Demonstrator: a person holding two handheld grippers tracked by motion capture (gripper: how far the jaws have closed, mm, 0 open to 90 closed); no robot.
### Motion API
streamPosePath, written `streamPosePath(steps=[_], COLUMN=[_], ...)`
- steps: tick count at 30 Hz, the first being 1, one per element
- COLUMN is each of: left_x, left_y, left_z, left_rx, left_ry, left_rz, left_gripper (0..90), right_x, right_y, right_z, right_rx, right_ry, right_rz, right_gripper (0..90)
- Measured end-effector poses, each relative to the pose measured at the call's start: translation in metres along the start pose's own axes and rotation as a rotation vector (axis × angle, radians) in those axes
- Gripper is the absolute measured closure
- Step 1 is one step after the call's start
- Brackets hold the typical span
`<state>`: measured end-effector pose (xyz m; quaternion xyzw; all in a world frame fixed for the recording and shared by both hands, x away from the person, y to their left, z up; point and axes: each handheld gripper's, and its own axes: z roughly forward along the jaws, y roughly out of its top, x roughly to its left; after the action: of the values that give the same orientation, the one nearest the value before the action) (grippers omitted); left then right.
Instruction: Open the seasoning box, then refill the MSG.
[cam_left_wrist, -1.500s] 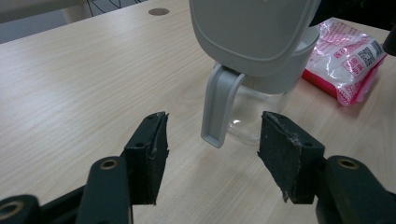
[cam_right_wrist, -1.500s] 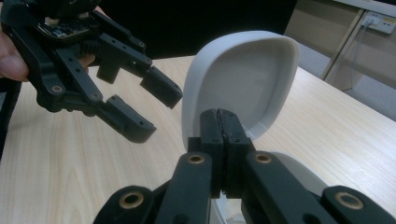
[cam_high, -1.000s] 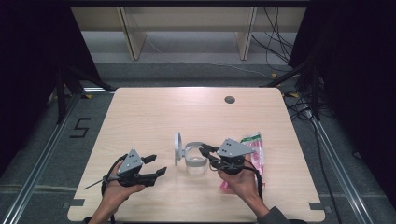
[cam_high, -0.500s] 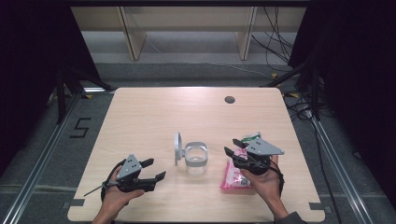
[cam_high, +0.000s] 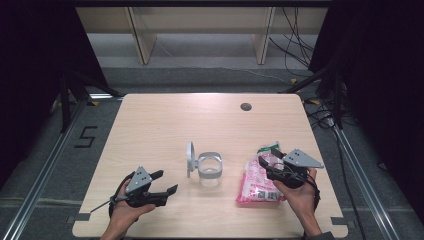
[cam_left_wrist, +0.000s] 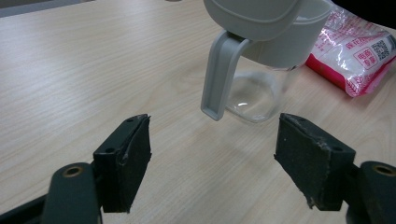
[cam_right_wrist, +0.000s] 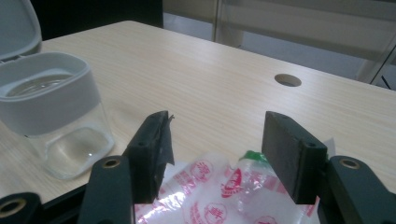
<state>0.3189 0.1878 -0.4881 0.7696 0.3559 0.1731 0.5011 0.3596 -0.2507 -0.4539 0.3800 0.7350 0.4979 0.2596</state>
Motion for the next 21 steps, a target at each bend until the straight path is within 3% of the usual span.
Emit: streamPosePath(steps=[2,3,6,10,11,12,13,15,16,17,18,20,21], left_x=[-0.001,-0.002,-0.002,-0.002,-0.002,-0.002,-0.002,-0.001,-0.002,0.000,-0.001,-0.003,-0.003], left_y=[0.000,0.000,0.000,-0.002,-0.002,-0.002,-0.002,-0.002,-0.002,-0.002,-0.002,-0.003,-0.003], left_z=[0.000,0.000,0.000,0.000,0.000,0.000,0.001,0.001,0.001,0.001,0.001,0.002,0.002], left_rx=[0.002,0.003,-0.001,0.002,0.002,0.003,0.001,0.005,0.004,0.007,0.008,0.004,0.008], left_ry=[0.006,0.006,0.009,0.005,0.005,0.003,-0.001,0.001,0.004,0.003,0.002,0.003,-0.001], left_rz=[0.004,0.007,0.000,-0.003,-0.003,-0.006,-0.007,-0.004,-0.005,0.018,0.016,-0.010,0.008], left_gripper=[25.9,25.8,25.8,25.9,25.8,25.8,25.8,25.8,25.9,25.9,25.9,25.9,25.9], right_x=[-0.003,-0.001,-0.006,-0.011,-0.012,-0.011,-0.015,-0.015,-0.018,-0.017,-0.020,-0.020,-0.021], right_y=[-0.001,-0.001,-0.003,-0.007,-0.008,-0.009,-0.009,-0.010,-0.010,-0.011,-0.012,-0.013,-0.014], right_z=[-0.002,-0.003,-0.004,-0.002,-0.003,-0.003,-0.003,-0.004,-0.004,-0.006,-0.005,-0.007,-0.007], right_rx=[0.019,0.029,0.025,0.039,0.046,0.056,0.052,0.045,0.050,0.071,0.049,0.065,0.064], right_ry=[-0.027,-0.032,-0.053,-0.048,-0.064,-0.061,-0.061,-0.067,-0.068,-0.069,-0.072,-0.078,-0.080], right_rz=[0.007,0.038,0.010,-0.001,0.004,0.051,0.020,0.056,0.041,0.076,0.053,0.083,0.088], right_gripper=[40.5,40.2,38.2,37.1,36.7,36.6,36.4,35.7,35.7,35.7,35.7,35.7,35.7])
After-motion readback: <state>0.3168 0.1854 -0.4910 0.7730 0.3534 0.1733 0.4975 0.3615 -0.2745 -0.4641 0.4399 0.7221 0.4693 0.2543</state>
